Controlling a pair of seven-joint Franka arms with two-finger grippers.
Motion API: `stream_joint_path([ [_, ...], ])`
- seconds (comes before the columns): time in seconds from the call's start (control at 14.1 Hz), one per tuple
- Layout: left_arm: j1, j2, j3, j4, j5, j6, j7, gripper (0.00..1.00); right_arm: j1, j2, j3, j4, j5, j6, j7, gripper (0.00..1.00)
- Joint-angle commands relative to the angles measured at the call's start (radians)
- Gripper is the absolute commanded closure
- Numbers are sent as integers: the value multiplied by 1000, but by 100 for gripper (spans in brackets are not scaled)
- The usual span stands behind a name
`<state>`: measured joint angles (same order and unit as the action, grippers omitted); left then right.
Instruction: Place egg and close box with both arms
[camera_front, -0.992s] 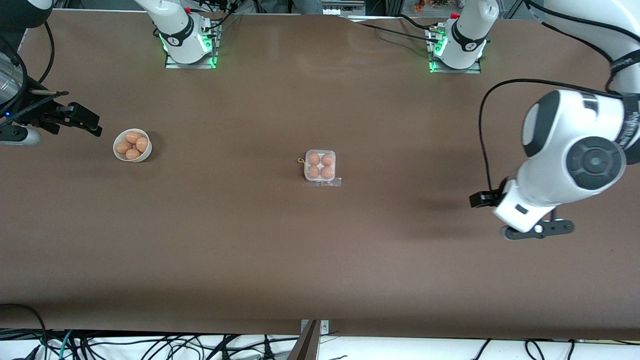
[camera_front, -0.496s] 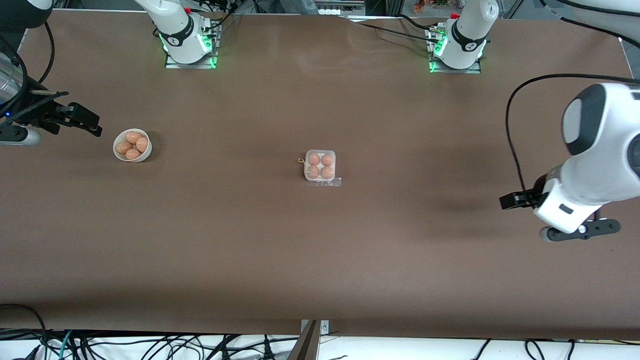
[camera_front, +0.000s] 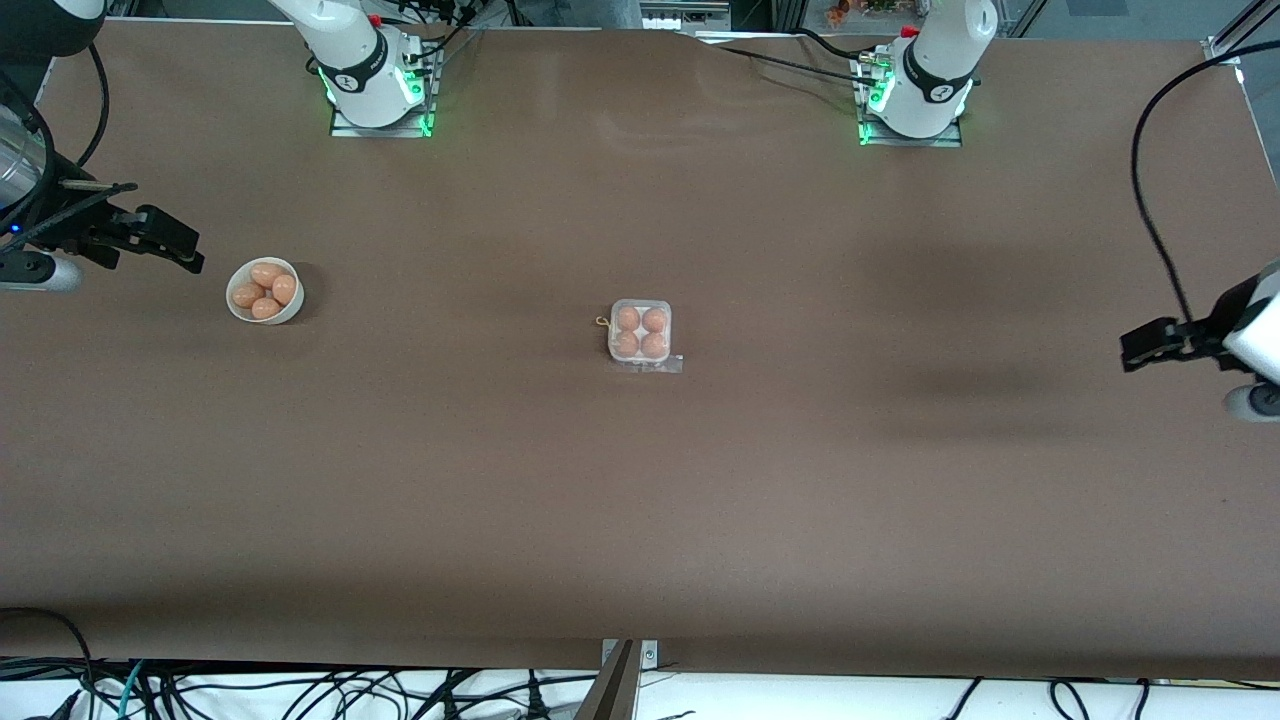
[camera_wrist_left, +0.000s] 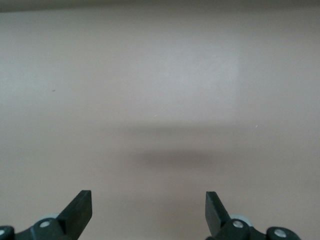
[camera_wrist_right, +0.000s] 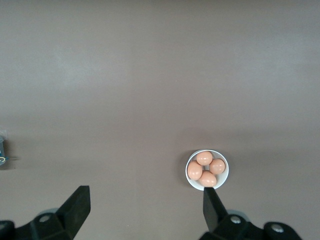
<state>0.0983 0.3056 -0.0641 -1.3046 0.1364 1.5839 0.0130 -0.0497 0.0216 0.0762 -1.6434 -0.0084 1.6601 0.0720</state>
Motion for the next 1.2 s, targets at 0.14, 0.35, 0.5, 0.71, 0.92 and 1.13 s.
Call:
stream_joint_path([
  [0.14, 0, -183, 13, -234, -32, 63, 30, 0, -4, 6, 4, 22, -1, -19, 6, 0],
  [0.35, -5, -236, 26, -266, -81, 47, 27, 0, -4, 6, 4, 22, -1, -19, 6, 0],
  [0.5, -14, -253, 27, -278, -109, 38, 16, 0, -4, 6, 4, 22, -1, -19, 8, 0],
  [0.71, -55, -266, 27, -297, -112, 7, -16, 0, -4, 6, 4, 22, -1, -19, 8, 0],
  [0.92, -72, -267, 27, -308, -135, 13, -16, 0, -4, 6, 4, 22, 1, -19, 8, 0],
  [1.13, -86, -266, 30, -308, -141, 15, -18, 0, -4, 6, 4, 22, 1, -22, 9, 0],
])
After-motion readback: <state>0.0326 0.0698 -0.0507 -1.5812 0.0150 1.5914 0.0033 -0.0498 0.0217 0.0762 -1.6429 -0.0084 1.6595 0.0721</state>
